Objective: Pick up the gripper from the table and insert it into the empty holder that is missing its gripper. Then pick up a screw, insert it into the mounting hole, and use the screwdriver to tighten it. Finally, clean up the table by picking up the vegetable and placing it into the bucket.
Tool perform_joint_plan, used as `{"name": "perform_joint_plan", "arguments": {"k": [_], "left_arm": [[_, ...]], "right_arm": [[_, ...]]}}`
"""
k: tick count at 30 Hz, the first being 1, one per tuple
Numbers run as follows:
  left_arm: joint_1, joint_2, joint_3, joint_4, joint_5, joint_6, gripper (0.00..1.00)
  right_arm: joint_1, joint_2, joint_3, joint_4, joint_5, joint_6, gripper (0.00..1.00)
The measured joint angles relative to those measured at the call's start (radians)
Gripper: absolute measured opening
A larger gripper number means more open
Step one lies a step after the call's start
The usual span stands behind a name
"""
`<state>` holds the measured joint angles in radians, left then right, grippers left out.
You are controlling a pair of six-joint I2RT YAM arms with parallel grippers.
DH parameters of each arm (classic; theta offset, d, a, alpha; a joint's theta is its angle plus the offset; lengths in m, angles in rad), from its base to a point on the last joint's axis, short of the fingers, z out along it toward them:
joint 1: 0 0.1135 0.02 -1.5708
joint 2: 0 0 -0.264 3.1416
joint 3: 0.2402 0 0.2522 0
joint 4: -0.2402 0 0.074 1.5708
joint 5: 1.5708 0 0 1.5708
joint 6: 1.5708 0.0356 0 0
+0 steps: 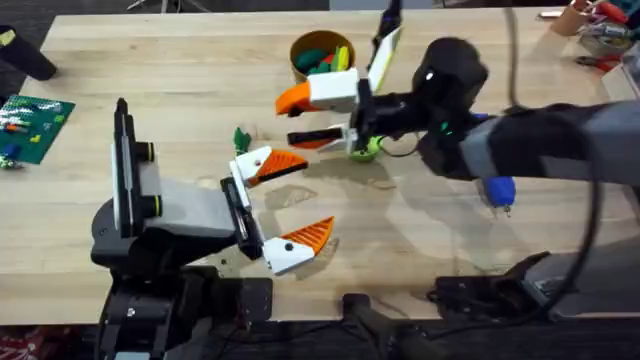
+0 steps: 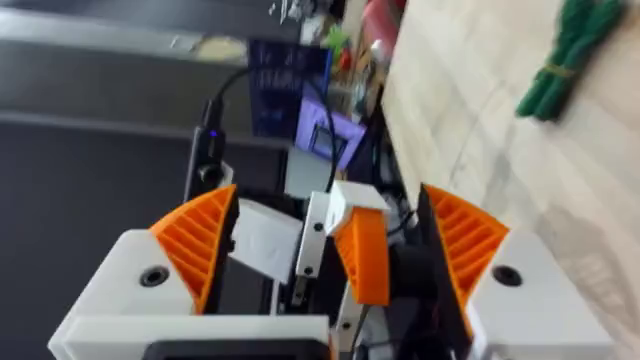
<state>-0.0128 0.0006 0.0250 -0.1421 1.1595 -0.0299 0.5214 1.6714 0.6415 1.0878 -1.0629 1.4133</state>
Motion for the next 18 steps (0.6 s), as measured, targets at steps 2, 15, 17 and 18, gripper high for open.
{"name": "perform_joint_plan", "arguments": {"k": [2,15,17,18], "left_arm": [[0.000,0.000,0.000,0.000,0.000,0.000,0.985],[0.000,0.000,0.000,0.000,0.000,0.000,0.986],[0.000,0.000,0.000,0.000,0.000,0.000,0.986],[0.000,0.000,0.000,0.000,0.000,0.000,0.986]], "right_arm": [[-0.027,-0.037,0.000,-0.091,0.001,-0.055,0.994],[-0.149,-0.225,0.187,-1.012,0.084,-0.656,0.995],[-0.156,-0.239,0.252,-1.190,0.132,-0.761,0.995],[-0.157,-0.241,0.291,-1.278,0.158,-0.815,0.995]]}}
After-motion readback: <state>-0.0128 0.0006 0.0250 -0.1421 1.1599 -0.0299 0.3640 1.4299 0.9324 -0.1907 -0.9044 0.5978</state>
